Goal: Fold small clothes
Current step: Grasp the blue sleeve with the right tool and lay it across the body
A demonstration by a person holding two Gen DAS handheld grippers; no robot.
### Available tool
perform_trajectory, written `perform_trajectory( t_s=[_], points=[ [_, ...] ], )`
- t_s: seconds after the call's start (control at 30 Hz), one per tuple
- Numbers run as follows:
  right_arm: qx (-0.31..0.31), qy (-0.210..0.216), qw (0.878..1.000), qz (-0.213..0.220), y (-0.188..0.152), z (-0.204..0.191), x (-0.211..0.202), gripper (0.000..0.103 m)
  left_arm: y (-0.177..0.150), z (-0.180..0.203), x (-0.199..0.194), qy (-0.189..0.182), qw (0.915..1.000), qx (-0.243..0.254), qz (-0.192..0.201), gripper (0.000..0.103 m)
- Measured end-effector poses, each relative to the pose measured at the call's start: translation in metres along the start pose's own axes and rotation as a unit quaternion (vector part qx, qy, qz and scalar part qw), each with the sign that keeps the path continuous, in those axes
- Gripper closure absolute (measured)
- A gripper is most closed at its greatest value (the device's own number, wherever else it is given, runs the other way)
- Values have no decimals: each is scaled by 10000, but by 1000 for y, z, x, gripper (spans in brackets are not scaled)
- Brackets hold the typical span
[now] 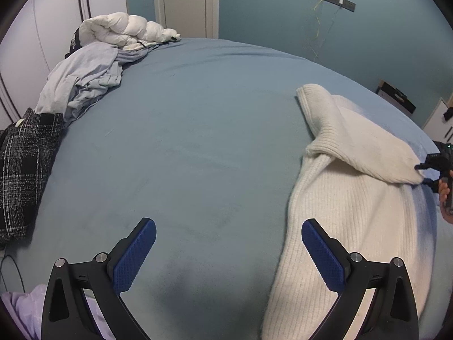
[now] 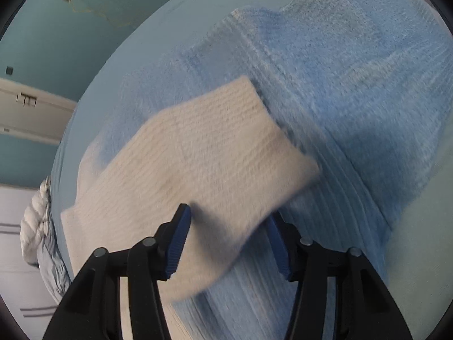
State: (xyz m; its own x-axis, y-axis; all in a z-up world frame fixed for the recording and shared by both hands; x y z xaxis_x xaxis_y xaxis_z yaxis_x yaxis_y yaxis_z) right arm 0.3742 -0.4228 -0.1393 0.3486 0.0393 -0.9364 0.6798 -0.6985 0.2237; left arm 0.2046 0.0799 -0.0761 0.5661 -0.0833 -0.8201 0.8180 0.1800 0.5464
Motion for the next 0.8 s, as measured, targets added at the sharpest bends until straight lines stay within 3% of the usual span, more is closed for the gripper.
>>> perform_trajectory(
  t_s=[0.13,0.23,0.33,0.5,0.6,0.67,0.7,0.73,0.77,0.8],
  points=[
    [-450,-316,9983,204,-9,-11,-4,93,0,-2,2,3,10000,-66,-12,0],
    [-755,-524,9919,878,-11,-27,-43,97,0,-2,0,42,10000,-47,21,0],
    [-1261,-518,9727,1877,-18,-50,-104,97,1,0,-5,14,9999,-69,74,0],
    [-1176,-436,9473,2946,-23,-56,-186,97,3,5,-13,44,9998,58,170,0],
    [-1151,-650,9520,2761,-17,-53,-165,96,5,8,-15,45,9997,122,189,0],
    [-1066,-966,9672,2095,-16,-35,-121,91,6,9,-17,16,9997,132,207,0],
    [-994,-1152,9718,1801,-16,-26,-101,82,6,9,-18,9,9997,141,219,0],
    [-885,-1515,9737,1453,-22,-14,-79,69,8,9,-20,19,9996,150,254,0],
    [-861,-1979,9690,1205,-30,-2,-64,67,8,9,-22,29,9995,147,283,0],
    [-827,-2359,9606,1218,-40,10,-59,67,8,8,-22,38,9994,137,308,0]
  ],
)
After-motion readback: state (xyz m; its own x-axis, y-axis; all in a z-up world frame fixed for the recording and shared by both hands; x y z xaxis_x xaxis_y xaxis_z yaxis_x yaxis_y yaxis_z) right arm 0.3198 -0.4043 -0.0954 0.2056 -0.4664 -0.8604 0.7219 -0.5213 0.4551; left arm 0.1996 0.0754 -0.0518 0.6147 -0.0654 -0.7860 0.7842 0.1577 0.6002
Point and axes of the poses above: each gripper's, at about its wrist camera, not at the fingertips, and x roughly the way its jaws point, z to its right, y to its top, the point moved 4 cm from there along x, roughly the way its jaws point, and after that the axes turned 8 degrees about -y, right-handed, at the moved point
